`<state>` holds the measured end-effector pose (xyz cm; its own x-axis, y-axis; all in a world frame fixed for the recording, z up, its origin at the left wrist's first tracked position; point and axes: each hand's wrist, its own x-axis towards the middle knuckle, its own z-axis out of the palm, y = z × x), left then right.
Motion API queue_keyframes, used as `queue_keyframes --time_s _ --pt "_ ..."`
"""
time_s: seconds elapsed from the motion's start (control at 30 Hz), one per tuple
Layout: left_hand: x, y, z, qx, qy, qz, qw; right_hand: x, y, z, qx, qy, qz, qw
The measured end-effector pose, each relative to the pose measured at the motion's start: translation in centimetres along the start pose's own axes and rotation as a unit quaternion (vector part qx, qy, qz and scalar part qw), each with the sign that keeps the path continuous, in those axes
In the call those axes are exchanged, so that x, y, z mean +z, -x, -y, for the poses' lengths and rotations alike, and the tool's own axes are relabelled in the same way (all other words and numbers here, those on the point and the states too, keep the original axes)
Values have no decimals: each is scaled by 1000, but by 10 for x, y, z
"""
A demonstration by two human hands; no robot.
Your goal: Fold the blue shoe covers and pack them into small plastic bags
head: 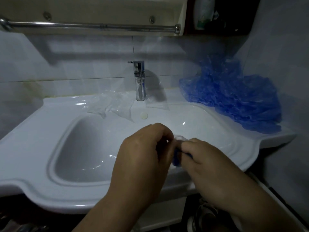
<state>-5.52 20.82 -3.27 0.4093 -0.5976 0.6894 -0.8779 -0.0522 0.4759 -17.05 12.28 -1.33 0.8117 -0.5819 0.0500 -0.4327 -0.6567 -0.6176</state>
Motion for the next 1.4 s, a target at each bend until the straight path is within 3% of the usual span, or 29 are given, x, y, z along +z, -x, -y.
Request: queue_keyframes --time_s 0.07,0.13,0.2,0.23,0.3,0.33,0.43,0.5,0.57,0.63,0.67,0.73,0.77,0.8,1.0,1.13,1.27,1.33,1.4 --pt "-1 0 -1 15 -39 2 999 0 1 -4 -8 37 7 999" --pt "0 1 -5 28 -37 19 999 5 -1 -7 -37 121 -81 989" --pt "2 1 -9 36 19 49 998 9 -4 -3 -34 98 -165 981" --pt "2 1 -10 41 43 63 996 10 -8 -3 -17 82 -179 980" --pt "0 1 -11 52 74 72 993 10 -17 -5 46 60 -136 988" --pt "-1 0 -11 53 88 75 992 11 -18 -8 54 39 -136 988" --pt "-6 -3 -11 51 140 86 985 16 -10 -11 -17 -83 -234 968" --pt "-9 -7 -2 31 144 63 987 12 -4 -11 -35 -190 -228 954" --pt "-13 -11 15 -20 109 32 993 6 -5 -13 -36 -266 -208 941" --pt "-18 -13 28 -141 113 55 982 0 -6 -15 -51 -314 -198 927" --pt "-20 -15 29 -236 179 83 952 -1 -6 -15 -62 -324 -197 923" --pt "-22 -15 27 -393 385 151 821 -1 -5 -14 -72 -327 -185 924" --pt "-22 -16 25 -423 451 179 766 -1 -4 -14 -72 -331 -173 925" --pt "-21 -16 24 -421 482 209 739 -1 -3 -12 -69 -332 -164 926" --pt "-12 -14 19 -353 501 167 772 2 -3 -14 -79 -159 -243 954" --pt "-13 -12 24 -314 474 210 795 4 -7 -21 -38 -123 -202 971" --pt "-11 -13 23 -328 444 234 800 5 -7 -23 -35 -116 -232 965" --pt "-10 -12 24 -337 414 244 810 2 -6 -20 -43 -134 -201 969" --pt "-11 -11 27 -344 399 265 808 -2 -5 -18 -48 -203 -121 971"
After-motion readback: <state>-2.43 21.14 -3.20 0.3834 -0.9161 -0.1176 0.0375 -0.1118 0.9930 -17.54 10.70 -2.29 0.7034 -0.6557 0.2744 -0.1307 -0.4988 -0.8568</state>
